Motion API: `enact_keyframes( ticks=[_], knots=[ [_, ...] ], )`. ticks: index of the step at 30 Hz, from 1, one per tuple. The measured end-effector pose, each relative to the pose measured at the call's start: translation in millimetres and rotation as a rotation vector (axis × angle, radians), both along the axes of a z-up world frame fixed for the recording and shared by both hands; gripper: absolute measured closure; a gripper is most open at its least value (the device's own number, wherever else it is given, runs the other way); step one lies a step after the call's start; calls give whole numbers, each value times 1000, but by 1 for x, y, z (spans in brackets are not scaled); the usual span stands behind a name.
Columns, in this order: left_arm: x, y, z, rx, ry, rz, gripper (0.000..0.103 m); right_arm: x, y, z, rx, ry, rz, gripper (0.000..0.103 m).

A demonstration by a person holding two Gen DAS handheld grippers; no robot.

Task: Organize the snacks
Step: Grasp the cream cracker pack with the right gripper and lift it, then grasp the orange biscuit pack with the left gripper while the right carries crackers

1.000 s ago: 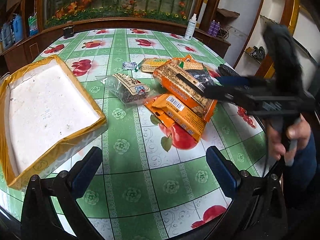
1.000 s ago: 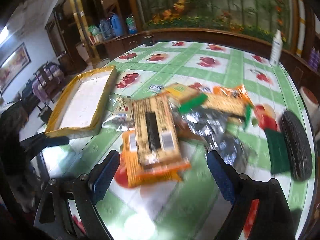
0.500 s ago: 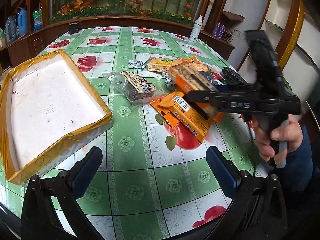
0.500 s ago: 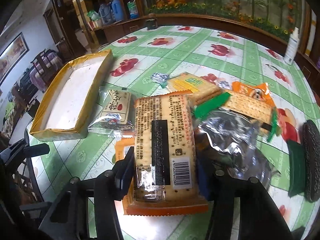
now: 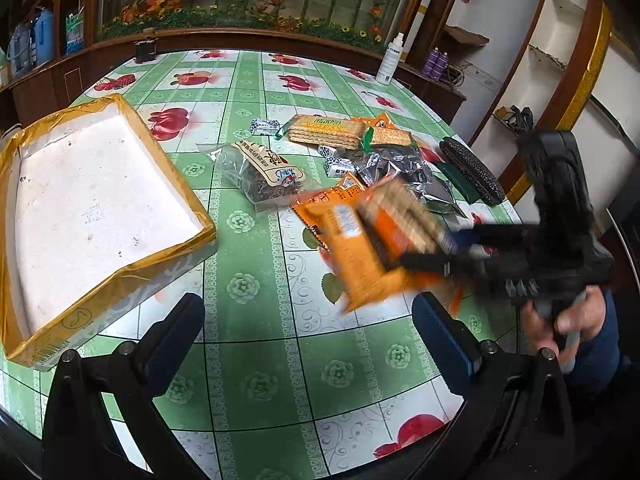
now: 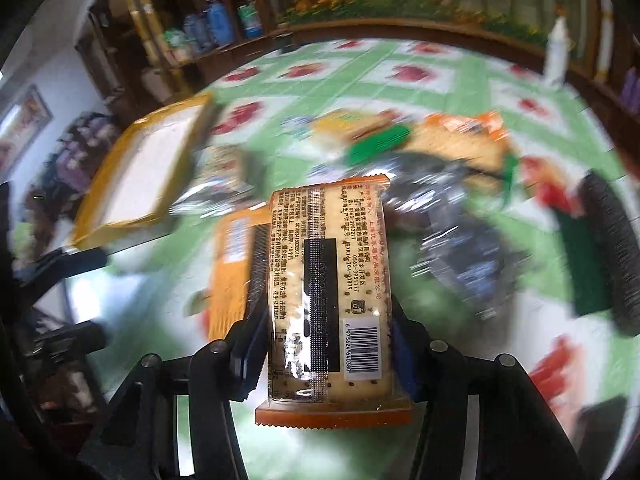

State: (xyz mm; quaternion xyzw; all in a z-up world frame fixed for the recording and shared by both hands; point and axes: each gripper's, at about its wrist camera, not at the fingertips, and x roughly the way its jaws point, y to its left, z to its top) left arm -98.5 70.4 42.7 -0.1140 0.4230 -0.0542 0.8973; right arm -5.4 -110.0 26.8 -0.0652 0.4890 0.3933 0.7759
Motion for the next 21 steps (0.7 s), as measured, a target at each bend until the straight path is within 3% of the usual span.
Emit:
enact_keyframes(
  ticks=[3, 8, 14, 21],
  knots=[
    [-1, 0, 1, -3, 4, 2, 0, -6, 2, 2, 110, 98, 43, 49],
    [2, -8, 1, -14, 16, -17, 0, -2, -12, 27, 114, -59, -62, 49],
    [13, -27, -8, -31, 74, -23, 0, 8, -25, 21, 118, -105, -145, 49],
    [25, -44, -13, -17, 112, 32, 0, 15, -28, 13, 150, -114, -156, 48]
  ],
)
